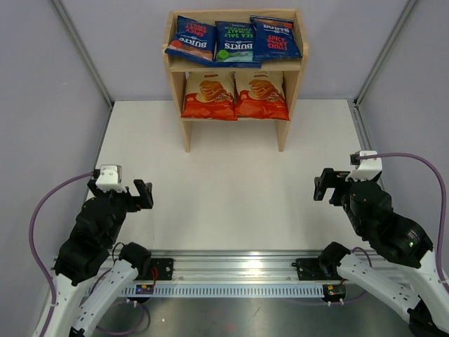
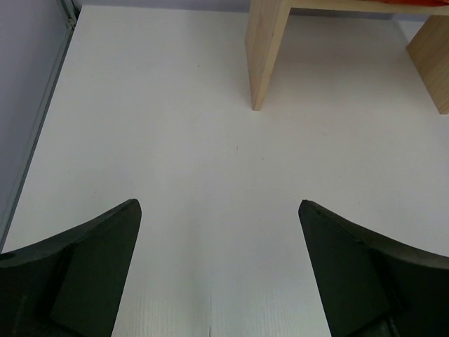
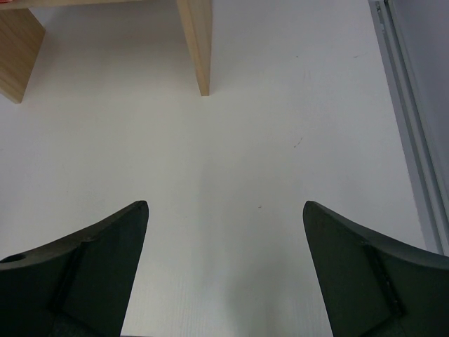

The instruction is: Place and organize the chips bags onto the shelf

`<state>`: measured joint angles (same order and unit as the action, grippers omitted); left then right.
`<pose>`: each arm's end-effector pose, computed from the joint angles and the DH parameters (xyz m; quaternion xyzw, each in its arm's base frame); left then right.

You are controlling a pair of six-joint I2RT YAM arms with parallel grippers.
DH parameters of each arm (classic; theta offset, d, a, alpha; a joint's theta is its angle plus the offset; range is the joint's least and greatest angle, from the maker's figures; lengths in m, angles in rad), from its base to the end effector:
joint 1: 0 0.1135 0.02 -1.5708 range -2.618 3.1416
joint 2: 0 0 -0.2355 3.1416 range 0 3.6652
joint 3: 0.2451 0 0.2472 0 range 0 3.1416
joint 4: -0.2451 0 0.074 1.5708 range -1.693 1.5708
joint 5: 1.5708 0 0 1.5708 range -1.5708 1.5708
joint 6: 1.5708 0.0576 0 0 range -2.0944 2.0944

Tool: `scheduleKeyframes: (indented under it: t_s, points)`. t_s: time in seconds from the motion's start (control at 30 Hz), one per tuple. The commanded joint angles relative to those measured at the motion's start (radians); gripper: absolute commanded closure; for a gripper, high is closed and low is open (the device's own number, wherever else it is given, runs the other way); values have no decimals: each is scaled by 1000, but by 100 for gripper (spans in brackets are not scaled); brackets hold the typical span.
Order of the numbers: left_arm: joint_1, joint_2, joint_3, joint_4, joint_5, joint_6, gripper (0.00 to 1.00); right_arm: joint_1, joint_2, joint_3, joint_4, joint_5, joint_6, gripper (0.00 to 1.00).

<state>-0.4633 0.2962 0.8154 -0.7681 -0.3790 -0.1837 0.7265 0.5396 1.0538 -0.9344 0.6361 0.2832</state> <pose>0.0961 -0.0242 0.3219 -0.0065 0.7838 -0.0507 0.6189 0.1028 0.0456 0.3556 -0.0092 0.8149 0.0203 0.5792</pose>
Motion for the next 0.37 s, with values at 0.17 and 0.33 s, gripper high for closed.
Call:
scheduleKeyframes:
  t_s: [0.17, 0.33]
  points:
    - [3, 20, -7, 49, 12, 6, 1, -4, -6, -5, 28, 22, -7, 1]
    - [3, 15, -5, 50, 9, 7, 1, -4, -9, -14, 37, 22, -9, 0]
